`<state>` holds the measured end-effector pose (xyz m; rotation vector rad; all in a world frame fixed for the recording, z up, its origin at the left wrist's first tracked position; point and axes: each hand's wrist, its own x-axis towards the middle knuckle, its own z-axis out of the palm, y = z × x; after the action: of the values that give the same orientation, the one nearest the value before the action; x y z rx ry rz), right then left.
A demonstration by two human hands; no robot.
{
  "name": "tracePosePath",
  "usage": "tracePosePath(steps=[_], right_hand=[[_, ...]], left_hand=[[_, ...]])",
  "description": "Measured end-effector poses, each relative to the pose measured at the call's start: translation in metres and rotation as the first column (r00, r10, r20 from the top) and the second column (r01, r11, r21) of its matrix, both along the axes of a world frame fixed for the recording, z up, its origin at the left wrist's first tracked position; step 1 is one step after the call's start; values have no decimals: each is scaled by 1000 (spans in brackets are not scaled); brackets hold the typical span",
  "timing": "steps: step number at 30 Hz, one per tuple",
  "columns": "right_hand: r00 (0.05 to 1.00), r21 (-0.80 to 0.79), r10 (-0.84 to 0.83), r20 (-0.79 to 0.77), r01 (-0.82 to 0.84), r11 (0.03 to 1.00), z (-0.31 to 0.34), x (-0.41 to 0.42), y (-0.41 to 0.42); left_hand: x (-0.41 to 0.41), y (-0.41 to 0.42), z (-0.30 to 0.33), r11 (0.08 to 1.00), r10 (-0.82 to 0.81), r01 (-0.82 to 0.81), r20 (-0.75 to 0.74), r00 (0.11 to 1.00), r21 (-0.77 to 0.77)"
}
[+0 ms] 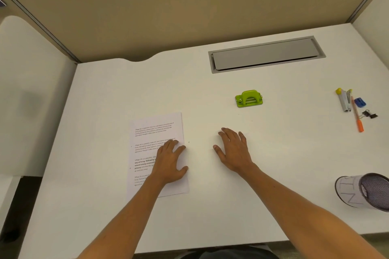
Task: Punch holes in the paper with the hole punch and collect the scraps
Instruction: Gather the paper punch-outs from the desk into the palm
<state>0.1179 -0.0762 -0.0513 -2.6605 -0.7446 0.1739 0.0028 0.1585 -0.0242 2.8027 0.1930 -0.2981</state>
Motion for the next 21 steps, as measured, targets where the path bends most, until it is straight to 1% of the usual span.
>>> tracePosePath(steps=[9, 15, 19, 21], right_hand=[[1000, 15, -10, -6, 10, 1000, -1, -3, 2], [1000, 22, 0, 24, -1, 1000, -2, -5, 5], [995, -31, 99, 7, -98, 995, -2, -10, 17], [984, -93, 177, -4, -176, 980, -3, -16, 28]], left_hand=[[7, -11, -1, 995, 93, -90, -70, 993, 52], [9, -9, 1, 995, 92, -90, -80, 992, 31], [12, -10, 6, 995, 98, -98, -39, 994, -1], [13, -8, 8, 995, 101, -101, 4, 995, -23]])
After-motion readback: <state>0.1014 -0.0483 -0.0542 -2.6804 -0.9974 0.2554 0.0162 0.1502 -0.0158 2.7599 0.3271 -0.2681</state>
